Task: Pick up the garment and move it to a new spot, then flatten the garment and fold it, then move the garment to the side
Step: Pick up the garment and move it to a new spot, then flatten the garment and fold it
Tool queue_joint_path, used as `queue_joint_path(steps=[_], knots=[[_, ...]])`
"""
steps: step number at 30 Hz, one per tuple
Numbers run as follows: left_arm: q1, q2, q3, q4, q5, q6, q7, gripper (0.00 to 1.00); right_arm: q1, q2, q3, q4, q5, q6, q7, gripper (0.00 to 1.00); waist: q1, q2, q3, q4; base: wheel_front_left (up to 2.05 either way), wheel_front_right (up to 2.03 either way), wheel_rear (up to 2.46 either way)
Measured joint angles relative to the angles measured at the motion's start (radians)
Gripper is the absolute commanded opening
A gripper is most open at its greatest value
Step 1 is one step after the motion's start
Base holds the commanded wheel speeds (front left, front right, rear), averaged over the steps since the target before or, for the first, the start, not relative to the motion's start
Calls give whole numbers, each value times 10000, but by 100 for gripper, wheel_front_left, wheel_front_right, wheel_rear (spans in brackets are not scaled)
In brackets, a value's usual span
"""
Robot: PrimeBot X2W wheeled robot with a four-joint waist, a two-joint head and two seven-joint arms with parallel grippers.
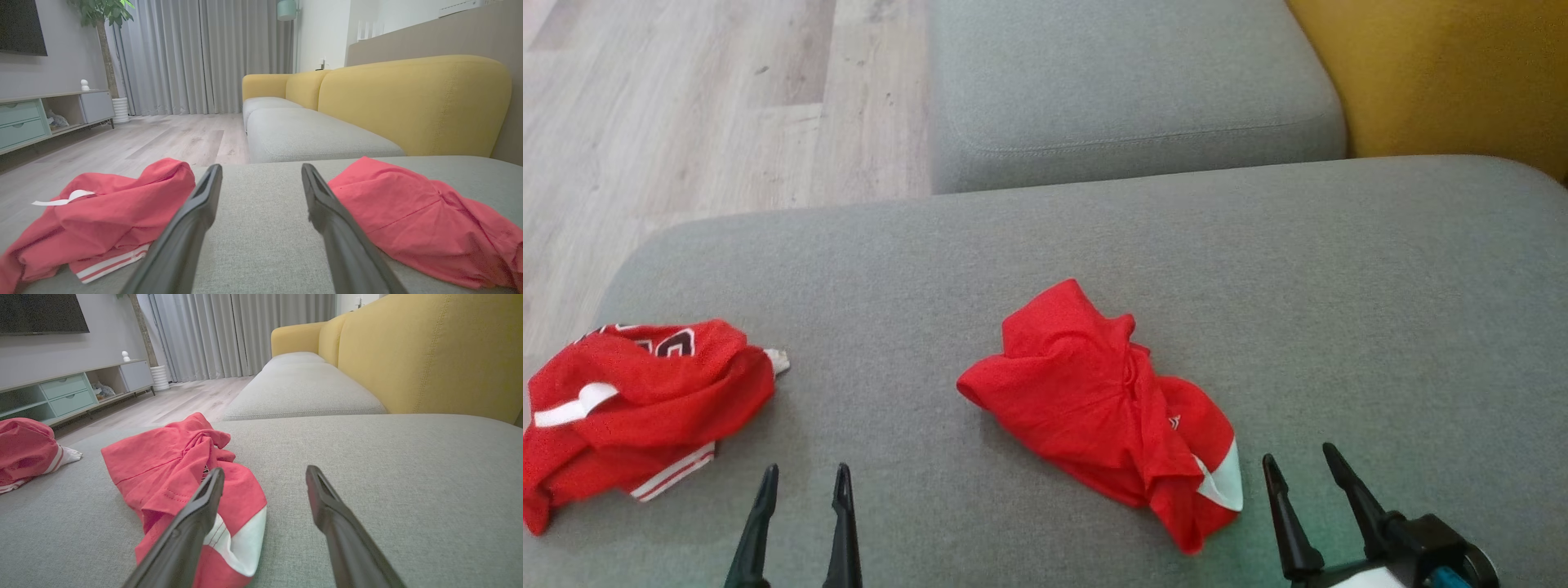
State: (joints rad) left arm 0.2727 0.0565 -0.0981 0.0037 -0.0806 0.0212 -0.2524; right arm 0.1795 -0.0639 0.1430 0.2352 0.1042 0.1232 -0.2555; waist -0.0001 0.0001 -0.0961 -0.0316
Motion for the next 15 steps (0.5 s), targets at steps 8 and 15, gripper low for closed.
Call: queue_joint_path(steps=[8,15], knots=[[44,2,-17,259,-242,56,0,100,-3,54,13,107,-2,0,2,100,0,0,-66,-173,0,0,0],[44,2,-21,328,-341,63,0,100,-5,79,29,117,0,0,2,100,1,0,-48,-216,0,0,0]])
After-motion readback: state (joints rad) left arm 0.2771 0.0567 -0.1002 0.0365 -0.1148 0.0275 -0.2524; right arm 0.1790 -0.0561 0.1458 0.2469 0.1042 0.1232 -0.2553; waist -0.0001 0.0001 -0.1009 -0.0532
